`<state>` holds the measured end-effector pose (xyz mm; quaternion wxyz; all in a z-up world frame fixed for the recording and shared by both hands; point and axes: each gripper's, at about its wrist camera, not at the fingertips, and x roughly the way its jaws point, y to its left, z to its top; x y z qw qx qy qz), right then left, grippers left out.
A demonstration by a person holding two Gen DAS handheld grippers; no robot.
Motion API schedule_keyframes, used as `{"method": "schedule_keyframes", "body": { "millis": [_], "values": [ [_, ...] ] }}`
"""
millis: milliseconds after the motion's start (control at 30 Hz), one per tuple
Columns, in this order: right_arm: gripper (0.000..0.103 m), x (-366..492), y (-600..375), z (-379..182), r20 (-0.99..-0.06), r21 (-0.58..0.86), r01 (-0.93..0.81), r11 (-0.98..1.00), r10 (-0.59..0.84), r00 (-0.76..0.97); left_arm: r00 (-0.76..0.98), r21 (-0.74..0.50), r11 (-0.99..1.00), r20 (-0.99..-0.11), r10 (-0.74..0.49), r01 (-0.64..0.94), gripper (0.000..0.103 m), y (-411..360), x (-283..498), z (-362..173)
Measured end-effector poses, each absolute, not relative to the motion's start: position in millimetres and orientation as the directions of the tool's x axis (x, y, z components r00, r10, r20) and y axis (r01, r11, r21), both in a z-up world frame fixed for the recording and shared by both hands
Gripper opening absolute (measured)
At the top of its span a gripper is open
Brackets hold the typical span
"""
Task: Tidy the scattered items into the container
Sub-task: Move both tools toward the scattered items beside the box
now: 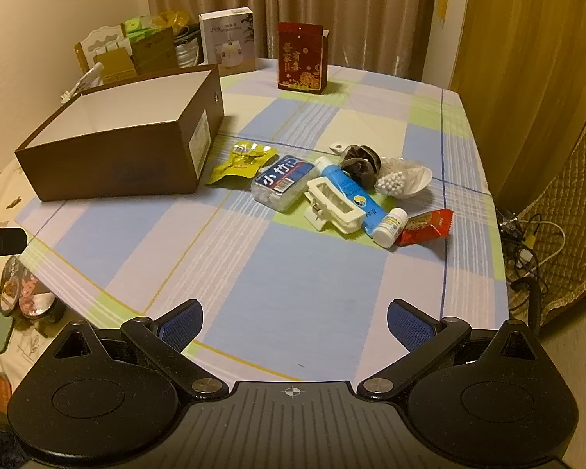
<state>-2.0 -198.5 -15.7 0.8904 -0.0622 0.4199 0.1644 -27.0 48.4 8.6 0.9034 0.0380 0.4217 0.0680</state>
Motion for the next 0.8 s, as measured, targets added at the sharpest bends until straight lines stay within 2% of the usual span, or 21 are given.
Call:
{"method": "schedule_keyframes", "body": {
  "millis": [800],
  "values": [
    [0.103,18.9,-194.2,-16.6,-0.771,0.033,-0.396,0.918,0.275,0.574,0.623,0.135,0.984,-0.761,0.180,-0.118,0.102,51.2,-16.0,9.6]
  ]
}}
